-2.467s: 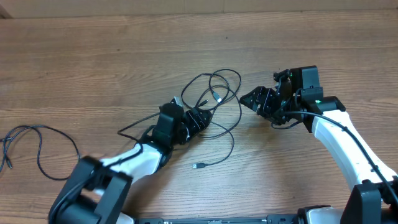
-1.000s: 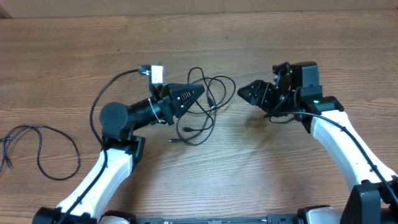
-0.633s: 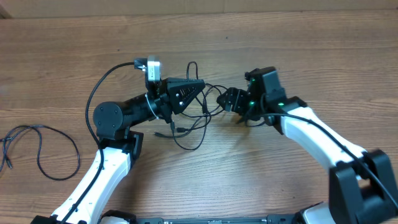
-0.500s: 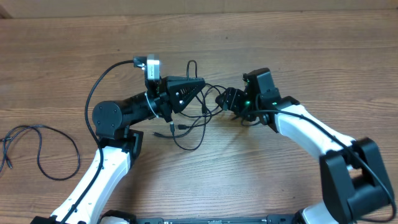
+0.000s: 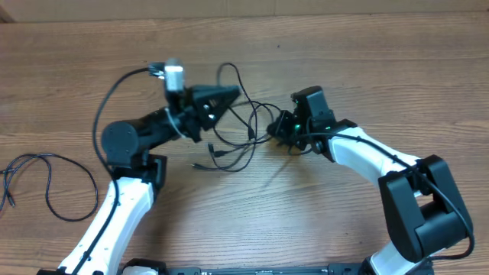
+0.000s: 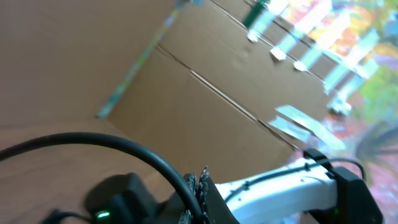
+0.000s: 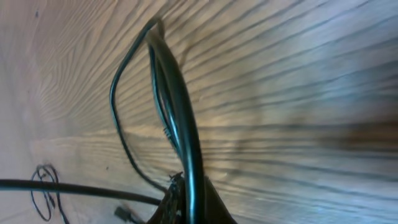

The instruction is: Untangle cables

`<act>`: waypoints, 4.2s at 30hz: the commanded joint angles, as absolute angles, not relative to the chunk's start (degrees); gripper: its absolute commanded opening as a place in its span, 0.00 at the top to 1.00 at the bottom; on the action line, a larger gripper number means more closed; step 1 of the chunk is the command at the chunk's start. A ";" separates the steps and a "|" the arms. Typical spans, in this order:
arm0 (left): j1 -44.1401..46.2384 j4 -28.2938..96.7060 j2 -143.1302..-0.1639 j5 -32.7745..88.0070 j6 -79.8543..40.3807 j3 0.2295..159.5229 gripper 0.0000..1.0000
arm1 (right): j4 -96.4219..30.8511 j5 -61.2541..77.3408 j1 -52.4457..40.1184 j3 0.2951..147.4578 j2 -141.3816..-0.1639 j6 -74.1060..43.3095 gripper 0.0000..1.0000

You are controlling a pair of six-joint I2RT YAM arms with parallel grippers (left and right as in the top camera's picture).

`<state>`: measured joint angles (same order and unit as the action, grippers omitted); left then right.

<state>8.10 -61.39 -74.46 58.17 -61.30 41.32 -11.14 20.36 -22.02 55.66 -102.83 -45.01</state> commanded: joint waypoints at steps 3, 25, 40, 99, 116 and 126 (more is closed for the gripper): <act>-3.18 -61.98 -73.36 58.54 -65.21 44.58 0.96 | -17.80 13.72 -12.38 55.55 -102.76 -43.00 0.96; -28.08 -39.77 -73.38 30.57 -55.64 49.10 0.96 | -36.77 -13.67 -1.02 55.55 -102.78 -42.68 0.96; -30.35 -14.55 -74.96 12.86 -39.57 60.36 0.96 | -38.00 -13.54 2.85 55.55 -102.78 -43.46 0.96; -29.93 30.61 -132.77 3.42 -23.64 116.44 0.88 | -37.36 3.14 2.85 55.55 -102.78 -43.46 0.00; -33.98 51.70 -132.75 -22.17 -38.61 116.44 0.08 | -37.36 3.14 2.85 55.55 -102.78 -43.46 0.00; -35.05 42.78 -132.49 24.45 -21.76 116.49 0.00 | -37.36 3.14 2.85 55.55 -102.78 -43.46 0.00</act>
